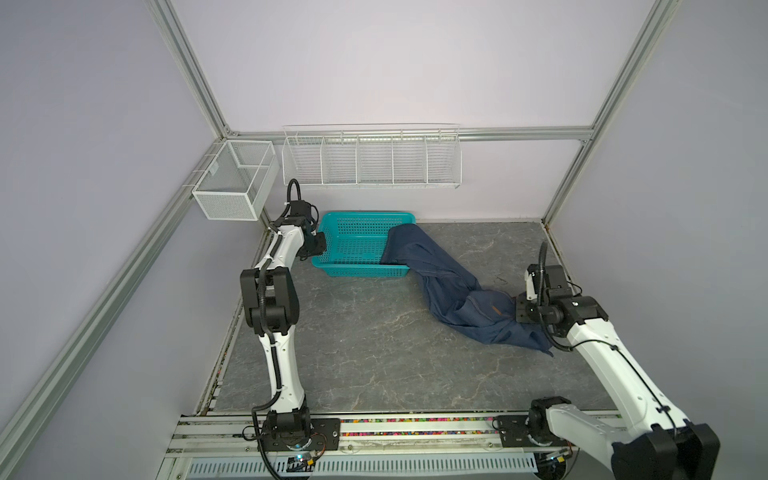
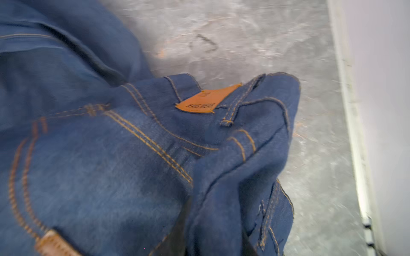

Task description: Fold and stack the trousers

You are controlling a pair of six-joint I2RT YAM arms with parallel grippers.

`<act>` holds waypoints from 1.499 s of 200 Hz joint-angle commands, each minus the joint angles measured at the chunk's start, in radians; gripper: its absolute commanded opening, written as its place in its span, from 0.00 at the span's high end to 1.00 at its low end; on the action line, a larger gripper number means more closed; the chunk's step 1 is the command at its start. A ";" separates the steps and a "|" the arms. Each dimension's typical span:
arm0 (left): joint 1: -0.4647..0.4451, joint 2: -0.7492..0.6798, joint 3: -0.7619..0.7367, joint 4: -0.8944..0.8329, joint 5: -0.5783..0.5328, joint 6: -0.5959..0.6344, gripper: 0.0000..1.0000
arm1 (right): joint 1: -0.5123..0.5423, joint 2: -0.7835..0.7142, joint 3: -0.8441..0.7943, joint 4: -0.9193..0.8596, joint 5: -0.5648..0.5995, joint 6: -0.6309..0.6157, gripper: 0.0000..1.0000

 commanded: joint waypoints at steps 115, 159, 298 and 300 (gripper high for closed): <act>0.001 0.039 0.066 -0.028 0.060 -0.011 0.75 | 0.286 0.708 0.441 0.467 -0.460 -0.621 0.12; 0.001 0.054 0.080 -0.022 0.116 -0.007 0.75 | 0.315 0.845 0.433 0.701 -0.508 -0.551 0.12; 0.012 0.103 0.169 -0.074 0.078 0.001 0.73 | 0.290 0.680 0.303 0.763 -0.486 -0.436 0.87; 0.012 0.104 0.170 -0.074 0.078 0.000 0.72 | 0.290 0.667 0.295 0.761 -0.489 -0.437 0.87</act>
